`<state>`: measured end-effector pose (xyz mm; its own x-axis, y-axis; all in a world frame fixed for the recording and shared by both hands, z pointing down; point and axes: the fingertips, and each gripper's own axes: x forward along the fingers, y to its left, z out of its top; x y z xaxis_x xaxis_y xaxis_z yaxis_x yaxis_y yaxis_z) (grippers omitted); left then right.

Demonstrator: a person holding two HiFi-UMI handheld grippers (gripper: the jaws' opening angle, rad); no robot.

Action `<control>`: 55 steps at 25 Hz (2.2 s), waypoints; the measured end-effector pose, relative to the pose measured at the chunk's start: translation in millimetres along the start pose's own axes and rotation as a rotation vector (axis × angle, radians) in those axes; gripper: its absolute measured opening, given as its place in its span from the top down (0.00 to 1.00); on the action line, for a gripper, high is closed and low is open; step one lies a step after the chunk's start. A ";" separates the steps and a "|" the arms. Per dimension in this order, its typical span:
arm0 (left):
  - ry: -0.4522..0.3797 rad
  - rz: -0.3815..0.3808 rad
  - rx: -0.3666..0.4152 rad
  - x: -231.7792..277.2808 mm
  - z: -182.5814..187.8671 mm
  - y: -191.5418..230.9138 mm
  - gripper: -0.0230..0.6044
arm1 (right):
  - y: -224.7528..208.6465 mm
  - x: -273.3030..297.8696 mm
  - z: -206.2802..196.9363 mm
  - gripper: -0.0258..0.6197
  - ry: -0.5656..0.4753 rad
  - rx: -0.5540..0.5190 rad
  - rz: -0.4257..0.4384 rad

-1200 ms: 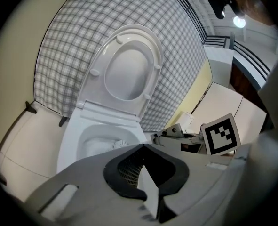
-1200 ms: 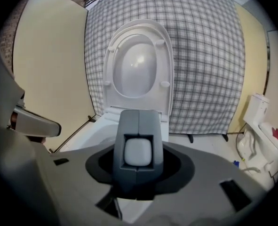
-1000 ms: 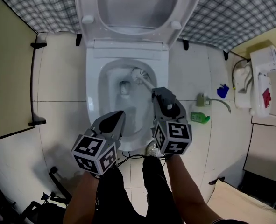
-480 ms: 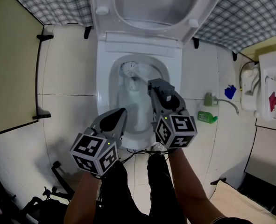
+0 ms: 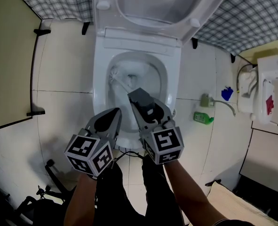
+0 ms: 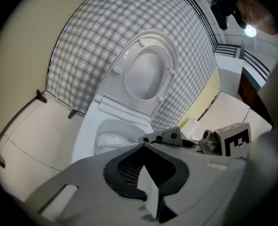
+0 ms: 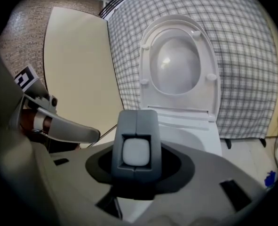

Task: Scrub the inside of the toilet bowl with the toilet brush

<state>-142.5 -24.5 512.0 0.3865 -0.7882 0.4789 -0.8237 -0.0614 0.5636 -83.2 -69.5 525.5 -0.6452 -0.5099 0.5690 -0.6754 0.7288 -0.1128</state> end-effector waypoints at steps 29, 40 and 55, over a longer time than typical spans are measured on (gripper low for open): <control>0.027 -0.001 -0.001 8.6 -11.6 -8.5 0.95 | -95.3 -51.8 -48.9 0.66 0.099 0.044 -0.336; 0.017 0.017 -0.013 -3.7 -14.3 1.9 0.95 | -82.4 -19.1 -34.8 0.66 0.076 0.036 -0.300; 0.039 0.009 -0.021 -5.2 -23.8 1.2 0.95 | -36.5 -5.6 -38.6 0.66 0.102 -0.044 -0.098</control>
<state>-135.6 -5.8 526.2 0.3955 -0.7644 0.5092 -0.8184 -0.0417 0.5731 -41.1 -75.6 557.9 -0.5354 -0.5321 0.6559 -0.7157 0.6982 -0.0177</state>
